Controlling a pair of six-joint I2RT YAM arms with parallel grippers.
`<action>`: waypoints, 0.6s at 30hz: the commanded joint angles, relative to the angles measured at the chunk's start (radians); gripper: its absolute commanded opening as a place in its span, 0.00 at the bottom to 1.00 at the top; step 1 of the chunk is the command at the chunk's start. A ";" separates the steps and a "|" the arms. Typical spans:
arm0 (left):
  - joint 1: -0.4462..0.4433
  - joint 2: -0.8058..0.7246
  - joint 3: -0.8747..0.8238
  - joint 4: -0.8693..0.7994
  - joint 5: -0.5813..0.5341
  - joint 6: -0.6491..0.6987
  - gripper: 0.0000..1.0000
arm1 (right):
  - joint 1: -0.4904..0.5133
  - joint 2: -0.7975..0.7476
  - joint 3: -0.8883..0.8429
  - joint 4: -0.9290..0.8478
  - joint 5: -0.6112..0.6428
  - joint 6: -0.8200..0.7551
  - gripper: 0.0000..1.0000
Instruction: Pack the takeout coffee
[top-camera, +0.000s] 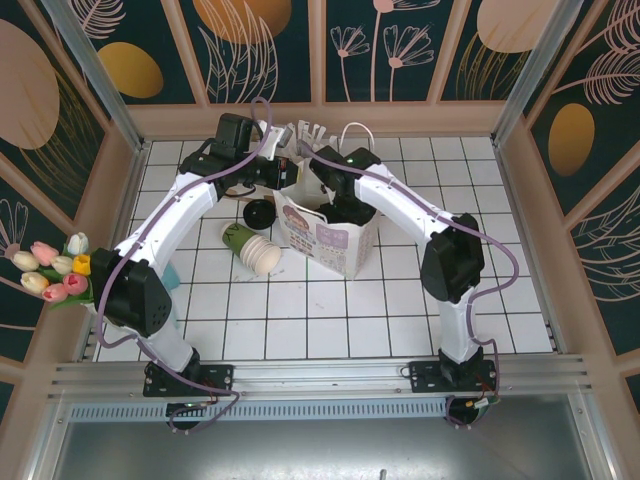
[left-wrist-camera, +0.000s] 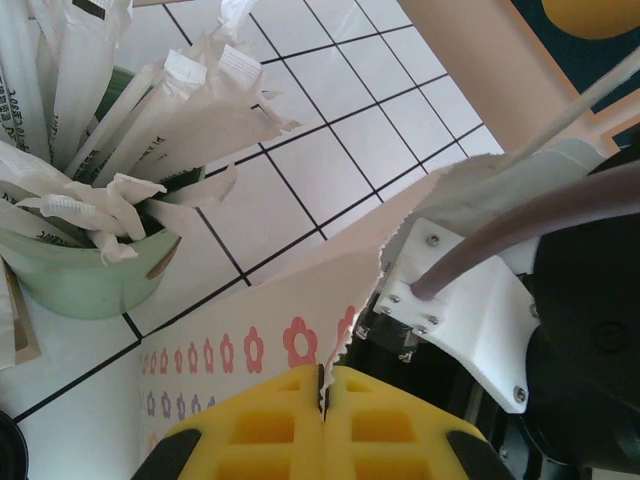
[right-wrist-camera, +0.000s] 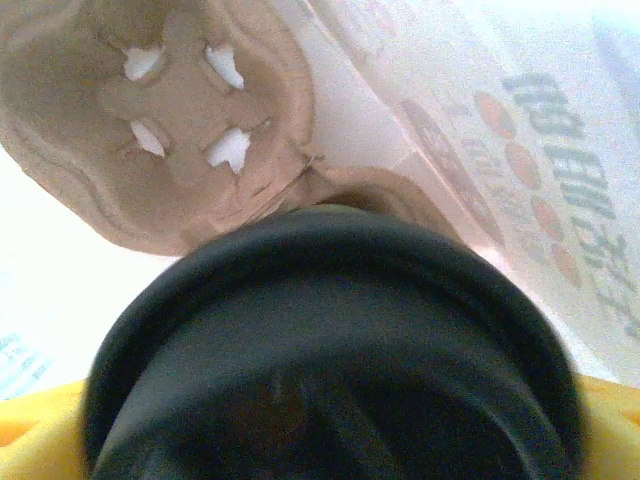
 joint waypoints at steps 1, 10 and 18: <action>0.001 0.000 0.021 -0.012 -0.006 -0.018 0.00 | 0.010 -0.059 0.042 -0.036 0.010 -0.012 0.99; 0.001 0.001 0.021 -0.021 -0.016 -0.028 0.00 | 0.024 -0.078 0.088 -0.028 0.015 -0.085 0.99; 0.001 0.003 0.021 -0.024 -0.019 -0.041 0.00 | 0.024 -0.084 0.201 -0.017 0.004 -0.109 0.99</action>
